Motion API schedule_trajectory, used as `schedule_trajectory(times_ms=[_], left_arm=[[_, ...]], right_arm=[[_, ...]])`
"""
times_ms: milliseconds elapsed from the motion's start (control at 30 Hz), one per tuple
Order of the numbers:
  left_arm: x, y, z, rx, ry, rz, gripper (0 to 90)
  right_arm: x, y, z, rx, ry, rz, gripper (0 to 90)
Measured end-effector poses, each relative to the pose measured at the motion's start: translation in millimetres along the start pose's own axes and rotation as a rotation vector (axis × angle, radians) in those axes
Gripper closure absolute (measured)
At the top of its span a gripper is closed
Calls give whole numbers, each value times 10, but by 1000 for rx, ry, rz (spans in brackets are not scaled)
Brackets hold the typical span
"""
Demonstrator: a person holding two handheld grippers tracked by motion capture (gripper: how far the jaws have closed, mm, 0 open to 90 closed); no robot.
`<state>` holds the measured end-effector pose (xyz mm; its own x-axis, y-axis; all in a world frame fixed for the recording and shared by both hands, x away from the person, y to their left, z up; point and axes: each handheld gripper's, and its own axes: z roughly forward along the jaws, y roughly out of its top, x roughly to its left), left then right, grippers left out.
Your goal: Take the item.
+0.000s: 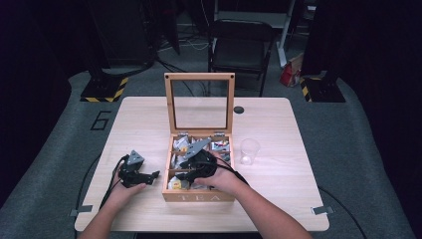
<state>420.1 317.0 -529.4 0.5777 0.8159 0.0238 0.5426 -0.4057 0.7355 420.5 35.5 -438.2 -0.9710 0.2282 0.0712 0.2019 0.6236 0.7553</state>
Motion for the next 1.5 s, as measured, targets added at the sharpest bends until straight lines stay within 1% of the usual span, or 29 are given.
schedule_trajectory(times_ms=[33, 67, 100, 167, 267, 400, 433, 467, 600, 633, 700, 733, 800, 867, 933, 967, 1067, 1133, 1167, 1233, 1267, 1300, 1500], left_arm=[[1, 0, 0, 0, 0, 1, 125], [1, 0, 0, 0, 0, 1, 125], [0, 0, 0, 0, 0, 0, 125], [1, 0, 0, 0, 0, 0, 125], [1, 0, 0, 0, 0, 1, 125], [0, 0, 0, 0, 0, 0, 125], [1, 0, 0, 0, 0, 1, 125], [1, 0, 0, 0, 0, 1, 125], [0, 0, 0, 0, 0, 1, 125], [0, 0, 0, 0, 0, 0, 125], [0, 0, 0, 0, 0, 0, 125], [0, 0, 0, 0, 0, 0, 125], [0, 0, 0, 0, 0, 0, 125], [0, 0, 0, 0, 0, 0, 125], [0, 0, 0, 0, 0, 0, 125], [0, 0, 0, 0, 0, 0, 125], [0, 0, 0, 0, 0, 0, 125], [0, 0, 0, 0, 0, 1, 125], [0, 0, 0, 0, 0, 0, 125], [0, 0, 0, 0, 0, 1, 125], [0, 0, 0, 0, 0, 1, 125], [1, 0, 0, 0, 0, 1, 125], [0, 0, 0, 0, 0, 0, 125]], right_arm=[[-4, 4, 17, 4, 3, 0, 557], [-4, 4, 17, 4, 3, 0, 557], [-10, 5, 37, 8, -3, -2, 592], [-14, 5, 53, 18, 4, -1, 609], [-26, 4, 73, 21, 5, -6, 618], [-44, 0, 99, 28, 8, 8, 618], [-44, 0, 99, 28, 8, 8, 618], [-56, -2, 107, 33, 19, 12, 624], [-64, -6, 117, 35, 22, 11, 640], [-66, -7, 120, 38, 29, 12, 646], [-65, -9, 128, 41, 28, 12, 660], [-64, -11, 135, 54, 42, 16, 680], [-66, -13, 141, 55, 45, 15, 700], [-71, -10, 141, 57, 48, 6, 725], [-68, -10, 139, 59, 48, 7, 734], [-64, -10, 132, 61, 55, 5, 772], [-56, -10, 123, 67, 60, -4, 809], [-54, -9, 119, 67, 62, -8, 819], [-46, -6, 109, 62, 57, -12, 847], [-44, -2, 95, 58, 63, -14, 875], [-44, -2, 95, 58, 63, -14, 875], [-40, 4, 78, 53, 65, -20, 897], [-15, 8, 64, 55, 74, -18, 900]])
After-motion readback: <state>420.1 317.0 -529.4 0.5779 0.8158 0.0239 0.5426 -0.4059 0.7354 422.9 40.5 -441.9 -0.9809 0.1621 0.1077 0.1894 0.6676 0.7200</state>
